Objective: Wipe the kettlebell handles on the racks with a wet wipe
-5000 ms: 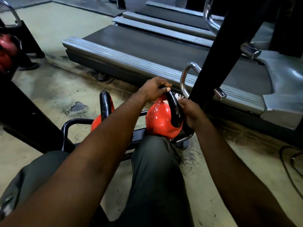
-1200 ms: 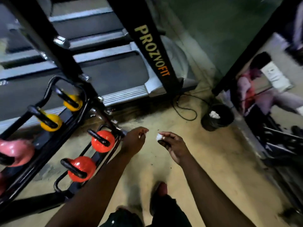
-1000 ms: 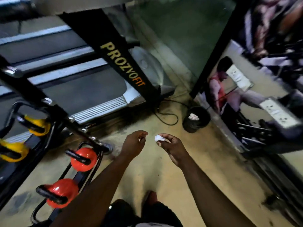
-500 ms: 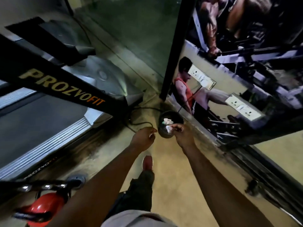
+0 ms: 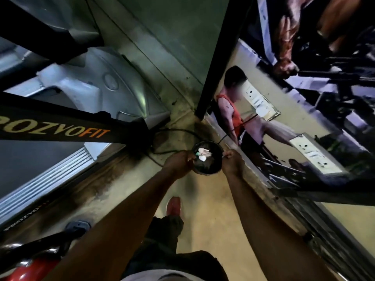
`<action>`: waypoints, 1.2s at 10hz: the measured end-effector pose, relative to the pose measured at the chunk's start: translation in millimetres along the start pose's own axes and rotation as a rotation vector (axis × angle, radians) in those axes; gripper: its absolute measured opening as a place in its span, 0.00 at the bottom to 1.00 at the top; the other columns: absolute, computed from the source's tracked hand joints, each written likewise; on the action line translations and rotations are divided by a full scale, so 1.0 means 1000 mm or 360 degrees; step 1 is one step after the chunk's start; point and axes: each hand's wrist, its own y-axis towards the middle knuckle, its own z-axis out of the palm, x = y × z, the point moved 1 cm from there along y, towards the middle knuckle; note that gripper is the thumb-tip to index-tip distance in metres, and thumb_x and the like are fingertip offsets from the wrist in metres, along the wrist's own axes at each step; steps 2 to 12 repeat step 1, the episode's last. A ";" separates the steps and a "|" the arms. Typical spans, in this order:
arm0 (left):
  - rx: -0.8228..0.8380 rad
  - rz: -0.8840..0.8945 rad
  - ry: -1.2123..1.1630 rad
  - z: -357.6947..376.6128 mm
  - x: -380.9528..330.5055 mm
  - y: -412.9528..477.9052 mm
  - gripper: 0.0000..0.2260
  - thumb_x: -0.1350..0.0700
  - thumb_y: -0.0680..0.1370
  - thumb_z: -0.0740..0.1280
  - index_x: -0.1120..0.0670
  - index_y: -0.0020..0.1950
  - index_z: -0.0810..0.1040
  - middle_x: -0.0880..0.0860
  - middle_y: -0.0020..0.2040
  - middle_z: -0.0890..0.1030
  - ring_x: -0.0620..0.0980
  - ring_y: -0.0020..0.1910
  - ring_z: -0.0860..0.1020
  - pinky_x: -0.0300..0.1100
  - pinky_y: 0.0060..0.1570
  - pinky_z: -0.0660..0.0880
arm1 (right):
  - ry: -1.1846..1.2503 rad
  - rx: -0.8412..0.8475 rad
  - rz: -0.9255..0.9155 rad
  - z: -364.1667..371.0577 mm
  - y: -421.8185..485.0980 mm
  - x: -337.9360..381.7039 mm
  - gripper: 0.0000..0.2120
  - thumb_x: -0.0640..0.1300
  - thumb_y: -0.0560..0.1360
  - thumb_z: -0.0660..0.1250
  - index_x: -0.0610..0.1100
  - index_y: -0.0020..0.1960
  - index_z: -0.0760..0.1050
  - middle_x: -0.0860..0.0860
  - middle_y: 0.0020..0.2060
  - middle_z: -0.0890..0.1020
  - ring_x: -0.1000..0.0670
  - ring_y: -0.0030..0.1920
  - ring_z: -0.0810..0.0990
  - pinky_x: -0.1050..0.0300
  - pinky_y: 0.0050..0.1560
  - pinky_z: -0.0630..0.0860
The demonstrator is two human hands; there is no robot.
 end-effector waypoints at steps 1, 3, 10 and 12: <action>-0.0003 -0.0053 0.0034 -0.002 0.010 0.017 0.14 0.55 0.77 0.62 0.52 0.61 0.80 0.56 0.60 0.81 0.57 0.59 0.79 0.45 0.55 0.76 | 0.0018 0.0024 0.0071 0.005 0.009 0.005 0.08 0.37 0.74 0.66 0.45 0.47 0.83 0.46 0.50 0.85 0.42 0.54 0.81 0.57 0.48 0.72; -0.0003 -0.0053 0.0034 -0.002 0.010 0.017 0.14 0.55 0.77 0.62 0.52 0.61 0.80 0.56 0.60 0.81 0.57 0.59 0.79 0.45 0.55 0.76 | 0.0018 0.0024 0.0071 0.005 0.009 0.005 0.08 0.37 0.74 0.66 0.45 0.47 0.83 0.46 0.50 0.85 0.42 0.54 0.81 0.57 0.48 0.72; -0.0003 -0.0053 0.0034 -0.002 0.010 0.017 0.14 0.55 0.77 0.62 0.52 0.61 0.80 0.56 0.60 0.81 0.57 0.59 0.79 0.45 0.55 0.76 | 0.0018 0.0024 0.0071 0.005 0.009 0.005 0.08 0.37 0.74 0.66 0.45 0.47 0.83 0.46 0.50 0.85 0.42 0.54 0.81 0.57 0.48 0.72; -0.0003 -0.0053 0.0034 -0.002 0.010 0.017 0.14 0.55 0.77 0.62 0.52 0.61 0.80 0.56 0.60 0.81 0.57 0.59 0.79 0.45 0.55 0.76 | 0.0018 0.0024 0.0071 0.005 0.009 0.005 0.08 0.37 0.74 0.66 0.45 0.47 0.83 0.46 0.50 0.85 0.42 0.54 0.81 0.57 0.48 0.72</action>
